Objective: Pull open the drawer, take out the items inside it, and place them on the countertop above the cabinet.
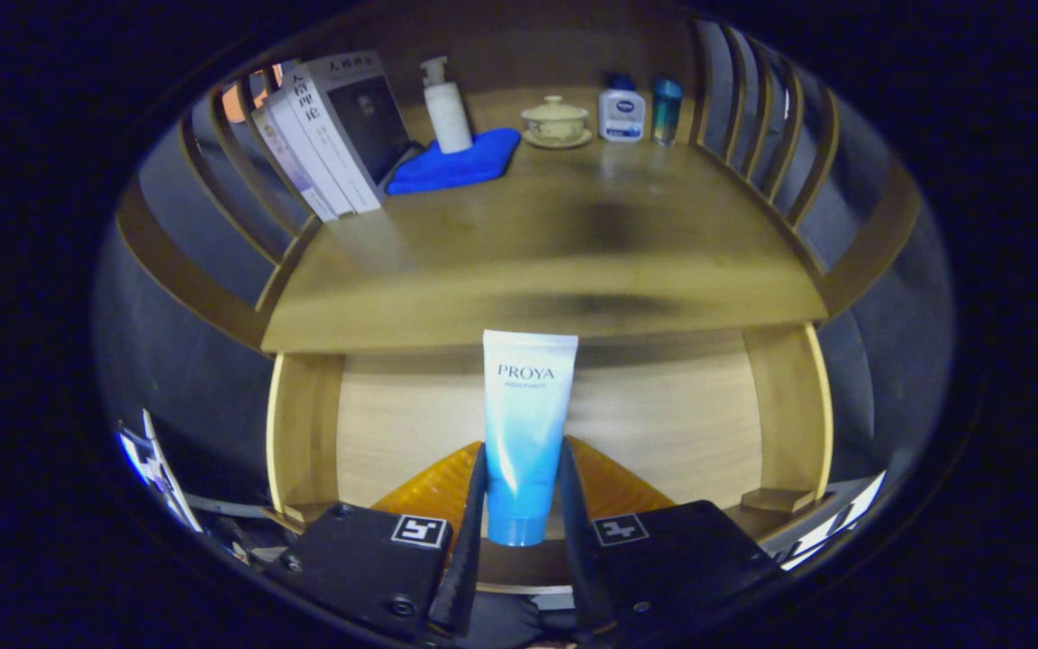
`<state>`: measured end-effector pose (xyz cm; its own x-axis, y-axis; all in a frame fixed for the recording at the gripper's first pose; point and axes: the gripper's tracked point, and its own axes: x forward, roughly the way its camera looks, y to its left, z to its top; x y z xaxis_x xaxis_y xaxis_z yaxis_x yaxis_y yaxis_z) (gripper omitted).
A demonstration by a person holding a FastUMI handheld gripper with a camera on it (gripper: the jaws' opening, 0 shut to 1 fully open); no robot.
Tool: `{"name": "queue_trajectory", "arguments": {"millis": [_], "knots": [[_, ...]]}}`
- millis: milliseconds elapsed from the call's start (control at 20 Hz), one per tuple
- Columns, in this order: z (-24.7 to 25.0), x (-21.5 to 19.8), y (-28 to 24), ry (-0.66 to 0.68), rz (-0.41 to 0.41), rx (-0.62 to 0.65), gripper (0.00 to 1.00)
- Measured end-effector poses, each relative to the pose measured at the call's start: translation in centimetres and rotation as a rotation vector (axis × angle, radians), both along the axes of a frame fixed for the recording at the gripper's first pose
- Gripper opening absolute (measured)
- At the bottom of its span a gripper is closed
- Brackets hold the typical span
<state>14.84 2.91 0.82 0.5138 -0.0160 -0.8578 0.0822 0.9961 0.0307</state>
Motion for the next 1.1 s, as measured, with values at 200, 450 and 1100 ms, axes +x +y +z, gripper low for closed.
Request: {"name": "queue_trajectory", "arguments": {"millis": [200, 450, 1100], "knots": [[3.1, 3.6, 0.4, -0.022, 0.006, -0.008, 0.46], [3.8, 8.8, 0.4, -0.029, 0.016, -0.003, 0.46], [0.7, 13.0, -1.3, 0.047, -0.009, -0.041, 0.46]]}}
